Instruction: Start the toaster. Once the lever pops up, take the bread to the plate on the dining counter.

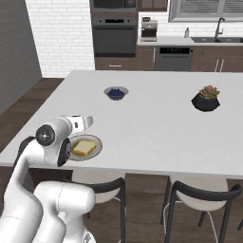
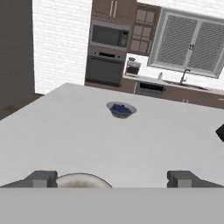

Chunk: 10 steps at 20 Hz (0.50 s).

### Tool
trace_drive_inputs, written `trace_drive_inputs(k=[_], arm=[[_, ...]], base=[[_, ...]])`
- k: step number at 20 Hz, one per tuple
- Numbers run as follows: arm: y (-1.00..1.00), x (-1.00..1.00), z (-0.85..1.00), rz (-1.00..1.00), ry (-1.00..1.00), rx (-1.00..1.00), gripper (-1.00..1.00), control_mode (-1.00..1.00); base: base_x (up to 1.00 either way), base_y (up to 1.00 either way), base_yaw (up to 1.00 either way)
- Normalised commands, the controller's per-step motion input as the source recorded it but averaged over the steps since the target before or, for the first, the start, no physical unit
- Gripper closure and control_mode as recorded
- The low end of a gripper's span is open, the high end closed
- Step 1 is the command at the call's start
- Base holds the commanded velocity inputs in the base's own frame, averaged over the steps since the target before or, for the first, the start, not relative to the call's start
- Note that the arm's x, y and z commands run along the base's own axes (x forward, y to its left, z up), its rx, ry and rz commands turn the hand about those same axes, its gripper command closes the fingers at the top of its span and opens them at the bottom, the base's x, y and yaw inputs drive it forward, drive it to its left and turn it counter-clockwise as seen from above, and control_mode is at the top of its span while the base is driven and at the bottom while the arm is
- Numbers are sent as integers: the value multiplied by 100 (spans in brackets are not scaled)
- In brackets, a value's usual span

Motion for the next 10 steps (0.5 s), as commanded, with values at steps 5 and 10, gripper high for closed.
trace_drive_inputs(k=[5, 10], arm=[[-15, -100, 53, -1, 6, -3, -100, -100], [-16, -100, 14, 0, 24, -7, -100, -100]], base=[[0, 0, 0], [0, 0, 0]])
